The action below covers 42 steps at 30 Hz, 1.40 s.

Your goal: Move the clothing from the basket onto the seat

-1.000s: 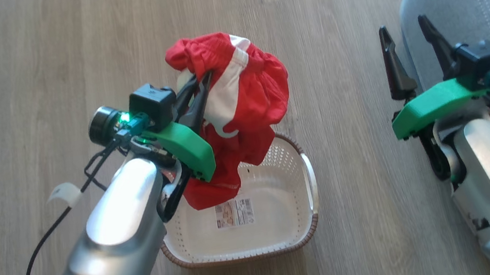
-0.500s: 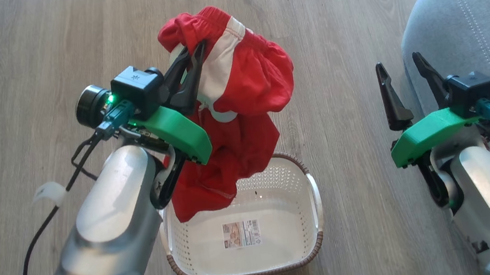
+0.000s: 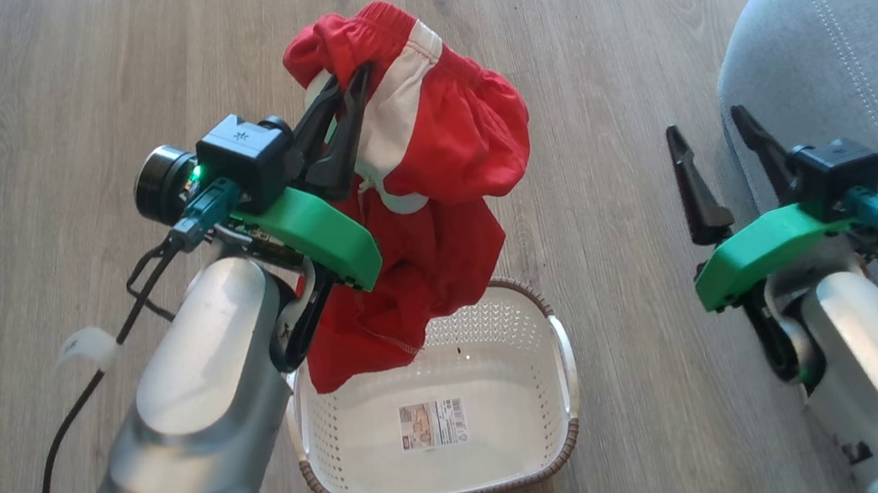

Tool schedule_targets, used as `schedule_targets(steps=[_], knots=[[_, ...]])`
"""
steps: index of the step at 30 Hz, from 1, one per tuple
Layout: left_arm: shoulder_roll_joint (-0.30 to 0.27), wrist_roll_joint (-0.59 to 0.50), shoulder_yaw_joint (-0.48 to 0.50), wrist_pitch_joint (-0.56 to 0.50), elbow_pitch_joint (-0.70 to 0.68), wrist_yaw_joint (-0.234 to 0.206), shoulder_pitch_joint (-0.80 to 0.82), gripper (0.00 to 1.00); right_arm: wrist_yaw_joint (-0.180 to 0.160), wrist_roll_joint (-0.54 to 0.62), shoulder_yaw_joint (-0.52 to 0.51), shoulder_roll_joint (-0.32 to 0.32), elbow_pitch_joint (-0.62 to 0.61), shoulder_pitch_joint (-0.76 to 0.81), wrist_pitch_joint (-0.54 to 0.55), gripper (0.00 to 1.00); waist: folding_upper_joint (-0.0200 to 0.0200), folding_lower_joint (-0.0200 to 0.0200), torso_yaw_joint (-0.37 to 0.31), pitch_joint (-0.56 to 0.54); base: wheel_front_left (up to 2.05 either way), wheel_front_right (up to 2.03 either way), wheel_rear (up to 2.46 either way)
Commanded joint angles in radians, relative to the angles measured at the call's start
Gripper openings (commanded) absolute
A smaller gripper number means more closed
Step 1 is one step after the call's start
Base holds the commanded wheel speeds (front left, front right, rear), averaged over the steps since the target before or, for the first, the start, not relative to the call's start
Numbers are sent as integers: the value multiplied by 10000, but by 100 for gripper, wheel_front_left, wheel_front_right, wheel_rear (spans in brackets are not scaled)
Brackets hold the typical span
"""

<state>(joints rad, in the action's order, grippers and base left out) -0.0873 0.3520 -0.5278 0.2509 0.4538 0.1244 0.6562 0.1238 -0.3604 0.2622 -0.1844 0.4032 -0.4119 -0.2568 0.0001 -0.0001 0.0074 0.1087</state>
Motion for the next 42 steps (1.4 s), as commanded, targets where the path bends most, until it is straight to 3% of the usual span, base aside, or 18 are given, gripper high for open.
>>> schedule_targets(steps=[1,4,11,20,25,42], knots=[[-100,-111,418,108,-438,61,373,0,69,-24,349,70,-484,-63,-49,100,-1,1,8,28,0,0,0],[-92,-120,419,109,-443,62,378,0,69,-42,668,91,-702,-101,-49,100,-1,1,7,58,0,0,0],[-56,-143,379,109,-471,62,393,0,69,-305,2718,-294,-1430,-454,-49,100,-1,1,13,142,0,0,0],[-18,-109,248,109,-456,63,415,0,69,-213,4326,-498,-1980,-1135,-49,100,-1,1,52,215,0,0,0],[36,-74,77,109,-446,63,481,0,69,-107,5128,-394,-1593,-1638,-49,100,-1,1,135,252,0,0,0],[265,99,-660,109,-482,63,657,0,69,931,6041,845,1416,-2815,-49,100,-1,1,579,231,0,0,0]])
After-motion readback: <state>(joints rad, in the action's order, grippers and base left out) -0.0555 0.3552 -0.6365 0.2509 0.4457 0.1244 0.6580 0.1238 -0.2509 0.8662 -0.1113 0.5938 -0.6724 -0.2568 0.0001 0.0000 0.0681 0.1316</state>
